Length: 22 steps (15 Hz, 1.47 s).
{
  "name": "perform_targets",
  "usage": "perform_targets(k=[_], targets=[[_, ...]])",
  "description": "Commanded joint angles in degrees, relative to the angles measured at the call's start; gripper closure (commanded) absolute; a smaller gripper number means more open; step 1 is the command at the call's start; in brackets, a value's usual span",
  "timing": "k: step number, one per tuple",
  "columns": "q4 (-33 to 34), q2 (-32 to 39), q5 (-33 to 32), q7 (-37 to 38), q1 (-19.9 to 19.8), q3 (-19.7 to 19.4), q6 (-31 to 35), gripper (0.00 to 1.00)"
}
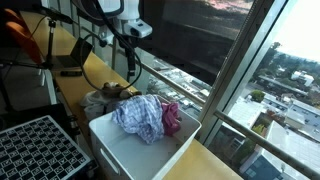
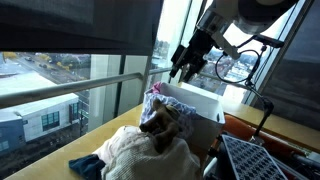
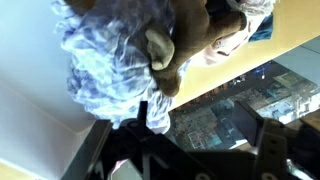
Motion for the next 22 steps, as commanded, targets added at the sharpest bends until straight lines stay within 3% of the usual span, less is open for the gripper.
perform_targets(k=[1, 4, 8, 16, 22], targets=[[5.3, -4.6, 0.7, -6.8, -3.5, -3.6, -10.0, 0.00], [10.7, -0.9, 1.5, -12.9, -6.4, -7.1, -12.3, 0.00], [13.9, 7.8, 4.6, -17.9, -8.2, -9.1, -10.1, 0.00], [20.4, 24.7, 10.8, -19.2, -9.0, -5.9, -8.7, 0.00], [24.1, 33.9, 11.3, -19.0, -9.6, -5.2, -6.5, 0.00]])
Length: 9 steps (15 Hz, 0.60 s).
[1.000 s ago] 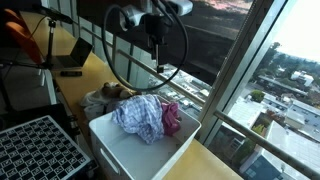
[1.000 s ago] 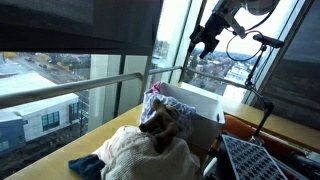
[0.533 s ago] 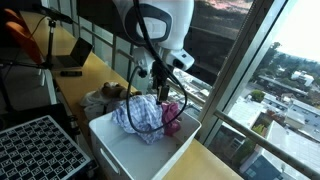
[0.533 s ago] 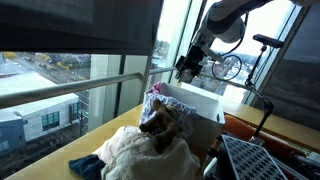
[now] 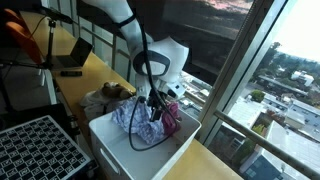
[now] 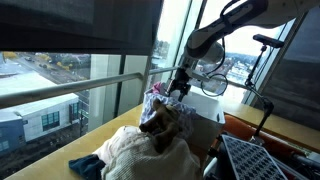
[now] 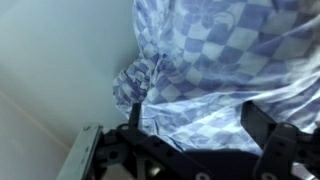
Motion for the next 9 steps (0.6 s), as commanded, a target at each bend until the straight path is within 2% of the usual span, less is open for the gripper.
perform_targets(k=[1, 5, 9], targets=[[3.8, 5.0, 1.2, -1.3, -1.3, 1.2, 1.6, 0.00], [6.3, 9.0, 0.7, -0.8, -1.2, 1.2, 3.0, 0.00], [5.9, 12.3, 0.5, -1.7, -1.2, 1.9, 6.2, 0.00]])
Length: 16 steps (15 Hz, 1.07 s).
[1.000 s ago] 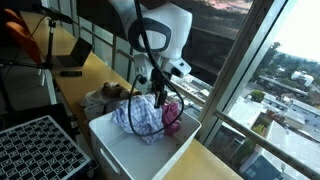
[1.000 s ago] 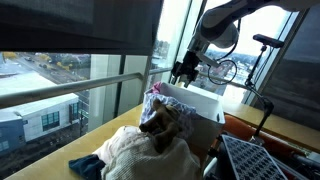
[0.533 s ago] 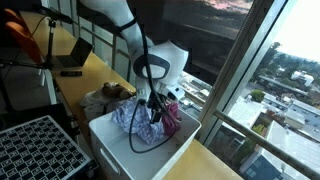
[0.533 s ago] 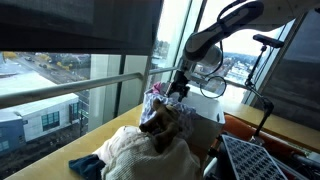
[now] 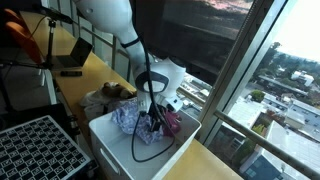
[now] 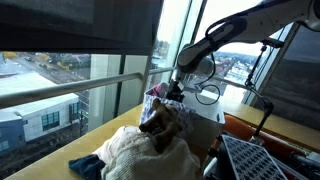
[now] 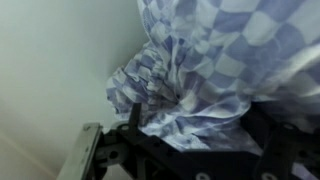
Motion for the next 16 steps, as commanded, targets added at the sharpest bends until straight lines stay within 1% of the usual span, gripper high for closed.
perform_targets(k=[1, 3, 4, 6, 7, 10, 12, 13, 14, 15, 16], targets=[[1.1, 3.8, 0.4, -1.9, -1.1, 1.6, 3.4, 0.00], [1.2, 5.4, 0.1, -2.0, -1.1, 1.7, 4.7, 0.00], [1.3, 6.0, -0.1, -2.1, -1.1, 1.7, 5.2, 0.22], [1.4, 6.9, -0.3, -2.0, -1.2, 1.5, 5.9, 0.32], [1.4, 7.3, -0.3, -1.7, -1.2, 1.3, 6.2, 0.42], [1.7, 7.1, -0.4, -1.2, -1.6, 0.9, 5.7, 0.64], [1.5, 5.8, 0.0, -1.0, -2.2, 1.0, 4.5, 0.80], [1.4, 5.0, 0.3, -1.1, -2.6, 1.2, 3.9, 0.86], [1.1, 3.7, 0.8, -1.1, -3.1, 1.5, 2.9, 0.95], [0.8, 2.4, 1.2, -1.0, -3.5, 1.7, 2.1, 0.99], [0.5, 1.0, 1.5, -0.9, -3.7, 1.8, 1.4, 1.00]])
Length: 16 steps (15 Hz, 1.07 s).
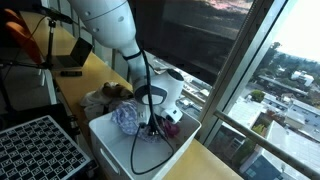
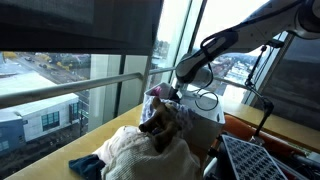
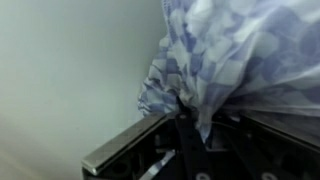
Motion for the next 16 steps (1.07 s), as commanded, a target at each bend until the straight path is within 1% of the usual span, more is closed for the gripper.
perform_targets(k=[1, 5, 8, 10, 13, 16], targets=[[-1.0, -5.1, 1.6, 0.1, -1.9, 1.2, -3.8, 1.00], [-3.1, -12.1, 2.2, 1.3, -2.0, 0.6, -7.2, 0.99], [-5.7, -19.1, 3.5, 2.4, -1.8, 0.6, -10.2, 0.99], [-7.2, -24.6, 3.9, 3.6, -0.6, 0.6, -12.2, 0.99], [-9.8, -31.7, 2.1, 5.1, 3.0, 0.8, -9.9, 0.99], [-12.8, -38.9, 0.7, 5.6, 6.8, 2.4, -9.2, 0.99]])
